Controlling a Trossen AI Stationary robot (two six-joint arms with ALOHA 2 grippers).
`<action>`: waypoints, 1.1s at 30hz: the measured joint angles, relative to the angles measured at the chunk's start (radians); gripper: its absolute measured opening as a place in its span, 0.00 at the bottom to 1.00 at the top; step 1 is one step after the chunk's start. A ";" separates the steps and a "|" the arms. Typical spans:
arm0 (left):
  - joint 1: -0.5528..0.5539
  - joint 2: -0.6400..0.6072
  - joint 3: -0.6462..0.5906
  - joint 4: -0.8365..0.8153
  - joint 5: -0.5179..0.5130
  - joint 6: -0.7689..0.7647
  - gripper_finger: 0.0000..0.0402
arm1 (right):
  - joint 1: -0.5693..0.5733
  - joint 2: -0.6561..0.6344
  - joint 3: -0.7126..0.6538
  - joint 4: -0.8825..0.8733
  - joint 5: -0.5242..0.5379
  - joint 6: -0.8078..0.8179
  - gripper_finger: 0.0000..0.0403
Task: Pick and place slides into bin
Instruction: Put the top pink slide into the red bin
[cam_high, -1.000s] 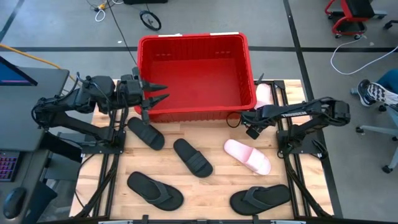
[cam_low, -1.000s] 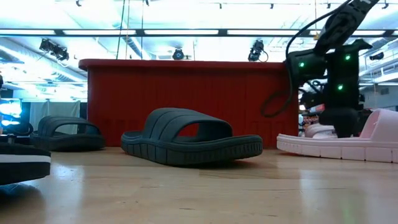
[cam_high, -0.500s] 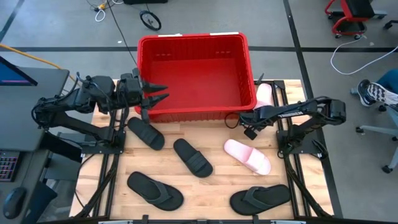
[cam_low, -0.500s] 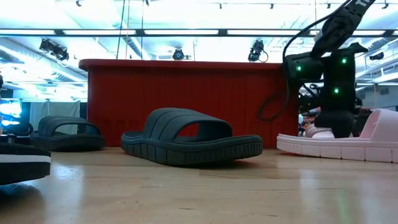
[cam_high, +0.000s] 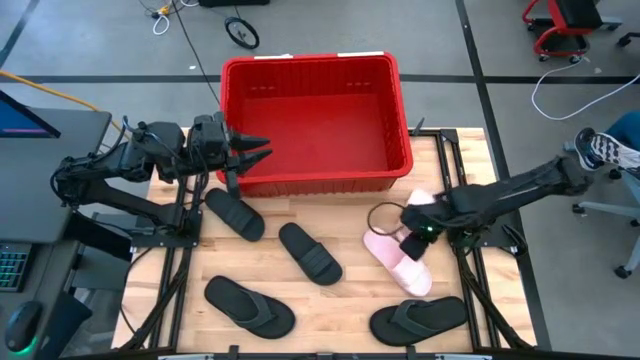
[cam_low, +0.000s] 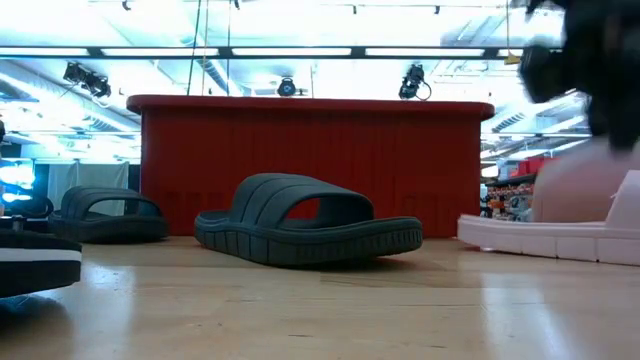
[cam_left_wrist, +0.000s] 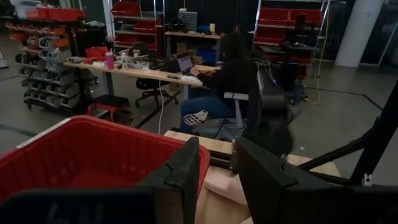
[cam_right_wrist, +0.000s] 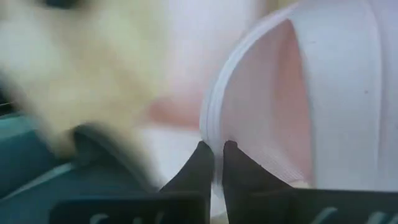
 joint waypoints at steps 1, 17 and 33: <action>0.000 0.000 0.000 0.001 0.000 -0.014 0.27 | 0.032 -0.030 0.027 -0.017 0.013 0.045 0.05; 0.001 0.000 0.000 0.001 -0.001 -0.095 0.23 | 0.256 -0.015 0.807 -0.314 0.847 -0.184 0.03; 0.075 0.020 0.002 0.003 -0.100 -0.087 0.15 | -0.199 0.317 1.101 -0.257 0.866 -1.004 0.03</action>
